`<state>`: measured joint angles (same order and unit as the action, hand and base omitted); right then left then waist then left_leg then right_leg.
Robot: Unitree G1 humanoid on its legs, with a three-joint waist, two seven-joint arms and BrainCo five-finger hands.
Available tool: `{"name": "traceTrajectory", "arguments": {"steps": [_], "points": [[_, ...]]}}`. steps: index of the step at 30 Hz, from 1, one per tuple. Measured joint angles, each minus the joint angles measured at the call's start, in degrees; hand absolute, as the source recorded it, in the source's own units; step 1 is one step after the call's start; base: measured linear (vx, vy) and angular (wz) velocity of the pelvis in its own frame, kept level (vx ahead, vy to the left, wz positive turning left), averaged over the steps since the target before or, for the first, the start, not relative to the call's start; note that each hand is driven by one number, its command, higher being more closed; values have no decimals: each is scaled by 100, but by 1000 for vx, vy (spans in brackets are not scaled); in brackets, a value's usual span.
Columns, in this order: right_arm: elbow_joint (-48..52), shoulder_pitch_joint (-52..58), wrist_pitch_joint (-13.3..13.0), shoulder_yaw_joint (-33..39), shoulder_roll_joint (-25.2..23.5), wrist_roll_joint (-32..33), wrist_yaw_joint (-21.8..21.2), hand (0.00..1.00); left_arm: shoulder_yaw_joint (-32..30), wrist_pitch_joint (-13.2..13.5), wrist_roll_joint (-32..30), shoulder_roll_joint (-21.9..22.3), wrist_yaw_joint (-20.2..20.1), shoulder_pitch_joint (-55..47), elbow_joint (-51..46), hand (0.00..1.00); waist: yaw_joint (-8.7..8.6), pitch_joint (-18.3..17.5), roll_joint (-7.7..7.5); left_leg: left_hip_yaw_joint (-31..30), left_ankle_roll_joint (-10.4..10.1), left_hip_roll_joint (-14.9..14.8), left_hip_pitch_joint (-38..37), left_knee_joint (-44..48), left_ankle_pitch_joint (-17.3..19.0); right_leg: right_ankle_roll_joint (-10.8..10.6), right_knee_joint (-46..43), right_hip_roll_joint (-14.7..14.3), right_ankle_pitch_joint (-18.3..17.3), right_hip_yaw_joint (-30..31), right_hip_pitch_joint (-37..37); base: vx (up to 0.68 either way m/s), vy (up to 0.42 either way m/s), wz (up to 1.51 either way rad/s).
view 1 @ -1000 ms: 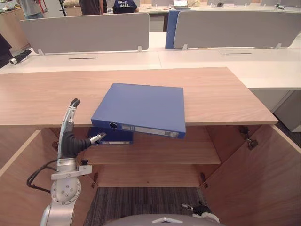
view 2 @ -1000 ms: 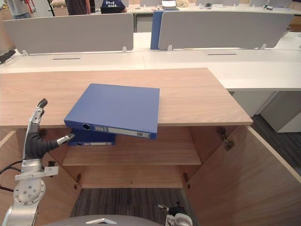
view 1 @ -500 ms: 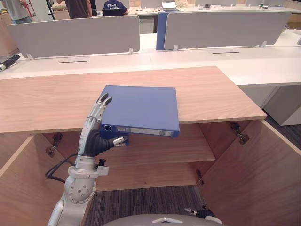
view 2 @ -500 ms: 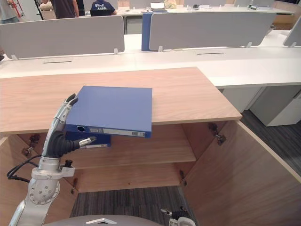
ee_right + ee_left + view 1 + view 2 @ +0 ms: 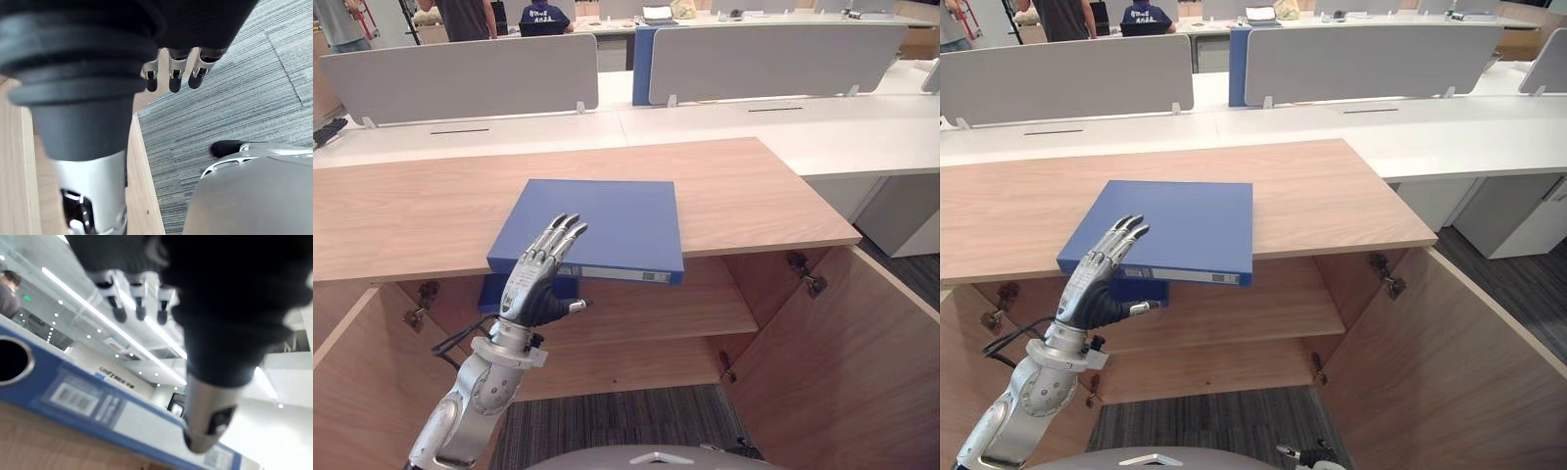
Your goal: Walk over to the cabinet, pick up the folder, carry it to the office cabinet, place the folder inside the office cabinet, then close the office cabinet door
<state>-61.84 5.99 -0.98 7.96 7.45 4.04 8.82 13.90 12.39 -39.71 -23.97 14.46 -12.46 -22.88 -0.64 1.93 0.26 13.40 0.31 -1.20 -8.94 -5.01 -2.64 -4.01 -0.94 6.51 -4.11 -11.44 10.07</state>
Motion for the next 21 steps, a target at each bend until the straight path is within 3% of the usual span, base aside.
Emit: {"name": "traceTrajectory", "arguments": {"steps": [21], "points": [[11,-2,17,10,-27,9,-6,0,186,-485,-1238,116,238,400,879,0,-102,-24,-36,29,8,15,1,0,38,14,65,7,16,56,2,2,0,0]]}}
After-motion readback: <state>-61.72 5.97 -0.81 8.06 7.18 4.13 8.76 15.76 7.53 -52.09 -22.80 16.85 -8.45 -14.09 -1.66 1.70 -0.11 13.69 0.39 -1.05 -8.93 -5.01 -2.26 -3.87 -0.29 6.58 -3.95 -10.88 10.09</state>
